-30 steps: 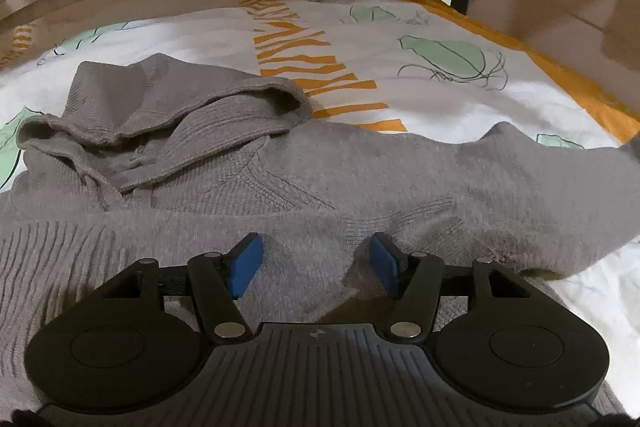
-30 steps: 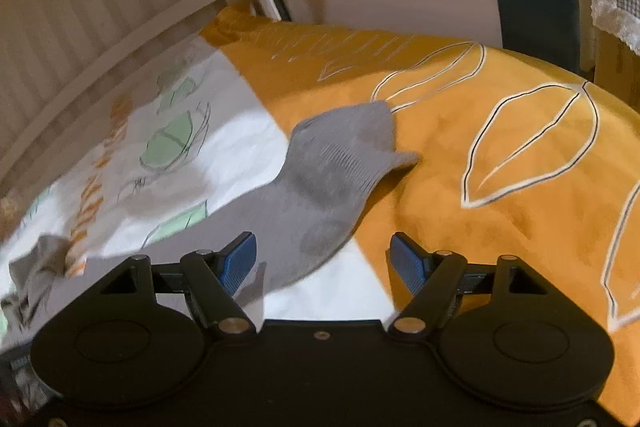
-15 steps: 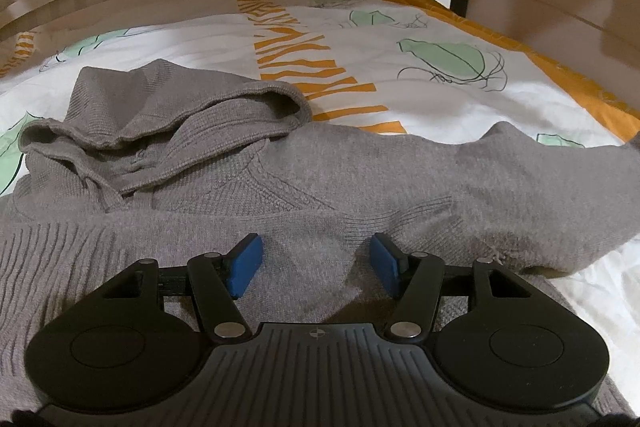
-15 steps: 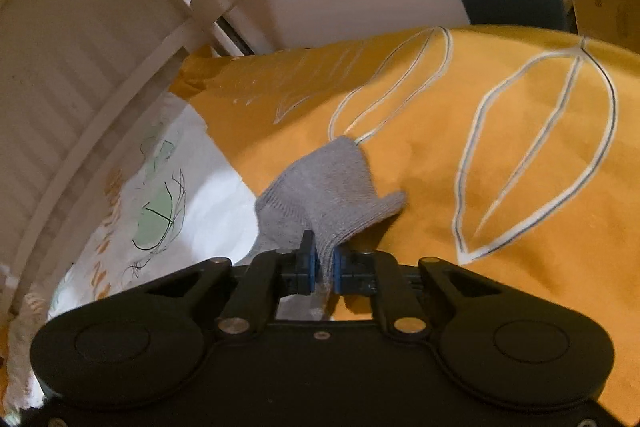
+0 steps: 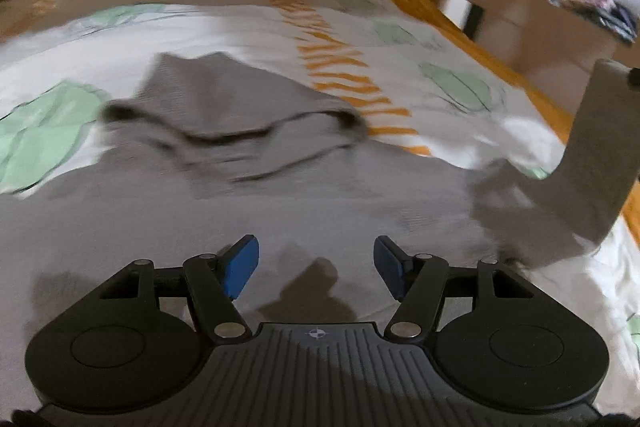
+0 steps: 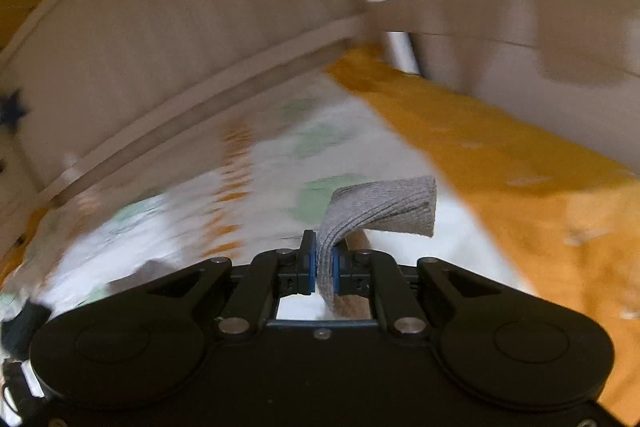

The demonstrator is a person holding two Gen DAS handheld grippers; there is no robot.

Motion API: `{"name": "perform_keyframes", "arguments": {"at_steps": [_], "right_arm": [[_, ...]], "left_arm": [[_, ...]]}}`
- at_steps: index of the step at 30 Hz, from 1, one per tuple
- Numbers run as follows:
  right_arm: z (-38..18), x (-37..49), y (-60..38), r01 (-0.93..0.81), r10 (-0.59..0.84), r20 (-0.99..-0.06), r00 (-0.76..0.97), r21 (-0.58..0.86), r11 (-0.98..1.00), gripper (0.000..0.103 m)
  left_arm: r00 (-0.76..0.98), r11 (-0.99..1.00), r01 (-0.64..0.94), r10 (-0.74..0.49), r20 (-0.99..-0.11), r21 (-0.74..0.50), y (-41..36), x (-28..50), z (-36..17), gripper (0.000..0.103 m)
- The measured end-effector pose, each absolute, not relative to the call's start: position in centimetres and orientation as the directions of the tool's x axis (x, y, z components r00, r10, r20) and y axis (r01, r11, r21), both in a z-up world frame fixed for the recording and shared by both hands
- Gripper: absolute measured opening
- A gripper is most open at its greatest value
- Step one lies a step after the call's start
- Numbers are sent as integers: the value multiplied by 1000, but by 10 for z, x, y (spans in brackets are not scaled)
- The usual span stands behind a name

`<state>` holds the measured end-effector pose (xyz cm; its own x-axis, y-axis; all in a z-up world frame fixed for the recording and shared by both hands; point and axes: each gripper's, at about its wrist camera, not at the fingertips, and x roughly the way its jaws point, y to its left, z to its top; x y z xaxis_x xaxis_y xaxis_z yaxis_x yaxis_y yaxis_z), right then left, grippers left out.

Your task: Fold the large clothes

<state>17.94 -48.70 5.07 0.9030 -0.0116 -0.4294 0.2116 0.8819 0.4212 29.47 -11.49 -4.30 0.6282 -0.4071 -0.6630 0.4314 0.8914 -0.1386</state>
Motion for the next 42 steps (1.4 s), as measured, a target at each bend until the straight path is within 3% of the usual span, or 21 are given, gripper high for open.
{"name": "perform_keyframes", "arguments": {"at_steps": [10, 22, 26, 27, 29, 42], "right_arm": [[53, 240, -318, -67, 247, -429, 869, 393, 917, 15], [-36, 267, -156, -251, 346, -593, 727, 239, 938, 16], [-57, 257, -140, -301, 376, -615, 694, 227, 926, 29], [-60, 254, -140, -317, 388, -612, 689, 227, 921, 44], [-62, 245, -142, -348, 407, -605, 685, 219, 911, 59], [-70, 190, -225, -302, 314, -600, 736, 124, 945, 64]], "left_arm": [[684, 940, 286, -336, -647, -186, 14, 279, -28, 62], [682, 946, 194, -320, -658, -259, 80, 275, -31, 62], [674, 937, 216, -347, -653, -275, 79, 276, -31, 62], [671, 934, 224, -355, -651, -279, 77, 277, -31, 62], [663, 925, 240, -379, -645, -296, 71, 279, -30, 62], [580, 900, 263, -435, -688, -348, 9, 303, -52, 62]]}}
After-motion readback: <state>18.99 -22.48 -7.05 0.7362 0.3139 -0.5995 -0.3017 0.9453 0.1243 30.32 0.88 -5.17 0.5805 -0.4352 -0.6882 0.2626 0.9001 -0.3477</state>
